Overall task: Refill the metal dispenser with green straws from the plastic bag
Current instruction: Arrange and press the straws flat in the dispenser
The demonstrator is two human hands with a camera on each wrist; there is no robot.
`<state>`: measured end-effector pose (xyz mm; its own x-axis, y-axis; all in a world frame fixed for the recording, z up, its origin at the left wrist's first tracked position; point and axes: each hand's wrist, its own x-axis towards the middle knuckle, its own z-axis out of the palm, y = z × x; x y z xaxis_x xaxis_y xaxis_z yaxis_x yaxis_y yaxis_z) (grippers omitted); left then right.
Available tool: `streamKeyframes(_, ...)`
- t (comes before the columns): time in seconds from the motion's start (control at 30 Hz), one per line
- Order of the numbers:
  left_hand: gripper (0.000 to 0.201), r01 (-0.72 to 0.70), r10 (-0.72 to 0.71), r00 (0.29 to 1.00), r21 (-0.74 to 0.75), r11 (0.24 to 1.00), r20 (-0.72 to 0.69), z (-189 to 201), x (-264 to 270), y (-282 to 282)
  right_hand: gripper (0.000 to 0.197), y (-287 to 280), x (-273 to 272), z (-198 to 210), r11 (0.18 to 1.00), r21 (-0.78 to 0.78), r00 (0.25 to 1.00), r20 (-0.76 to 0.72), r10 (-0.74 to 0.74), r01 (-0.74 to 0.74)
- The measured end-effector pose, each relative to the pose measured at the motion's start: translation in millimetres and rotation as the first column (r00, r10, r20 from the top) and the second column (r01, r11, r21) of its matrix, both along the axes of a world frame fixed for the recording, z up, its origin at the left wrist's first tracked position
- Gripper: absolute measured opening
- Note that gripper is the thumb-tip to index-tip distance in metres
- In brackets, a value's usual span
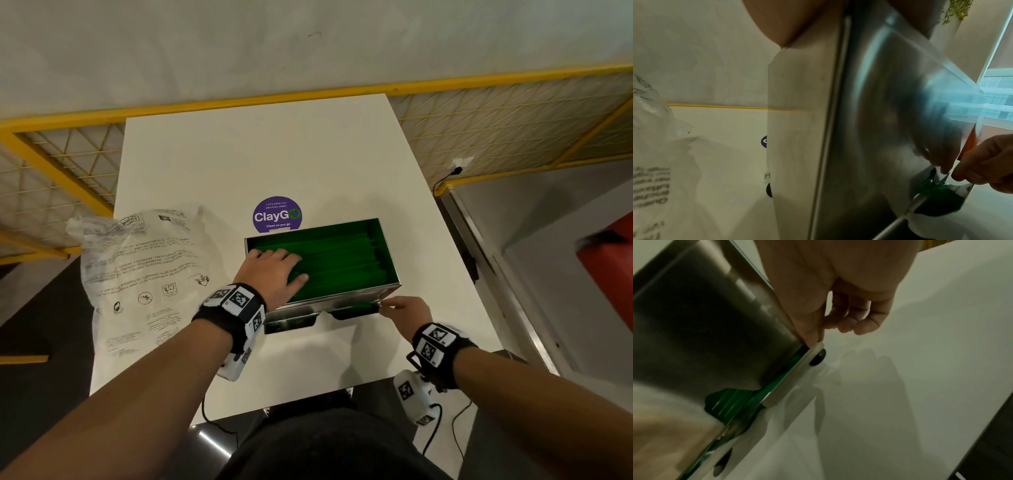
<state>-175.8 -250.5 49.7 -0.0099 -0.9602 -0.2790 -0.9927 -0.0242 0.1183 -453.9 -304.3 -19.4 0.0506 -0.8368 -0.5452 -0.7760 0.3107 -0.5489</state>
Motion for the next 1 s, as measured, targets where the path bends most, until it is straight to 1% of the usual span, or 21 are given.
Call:
streamKeyframes(0.07,0.053,-0.003,0.003,1.0,-0.004,1.0,-0.001,0,0,0,0.011,0,0,-3,0.999,0.002,0.997,0.062,-0.044,0.044)
streamKeyframes(0.1,0.053,-0.004,0.004,1.0,-0.005,1.0,-0.003,0,0,0,0.011,1,1,-4,0.998,0.006,0.994,0.088,-0.066,0.066)
streamKeyframes(0.23,0.052,-0.003,0.003,1.0,-0.007,1.0,-0.009,1,-1,0,0.017,8,7,-12,0.988,0.031,0.977,0.146,-0.153,0.15)
streamKeyframes(0.33,0.051,-0.003,0.003,1.0,-0.014,1.0,-0.02,1,0,1,0.019,12,15,-16,0.981,0.057,0.96,0.199,-0.194,0.187)
streamKeyframes(0.47,0.05,-0.003,0.002,0.999,-0.026,1.0,-0.037,-1,0,2,0.019,11,22,-17,0.97,0.094,0.95,0.203,-0.238,0.223)
streamKeyframes(0.67,0.05,-0.003,0.002,0.999,-0.029,1.0,-0.035,-2,0,2,0.021,14,25,-21,0.899,0.2,0.869,0.244,-0.43,0.389)
streamKeyframes(0.7,0.05,-0.004,0.003,0.999,-0.03,1.0,-0.036,-2,0,2,0.023,13,26,-22,0.893,0.219,0.864,0.245,-0.44,0.393)
streamKeyframes(0.83,0.05,-0.009,0.008,0.999,-0.028,1.0,-0.038,-1,0,1,0.028,10,28,-20,0.904,0.243,0.893,0.206,-0.401,0.351)
streamKeyframes(1.0,0.05,-0.012,0.012,1.0,-0.019,1.0,-0.028,-2,0,2,0.029,15,38,-20,0.913,0.255,0.896,0.232,-0.378,0.319)
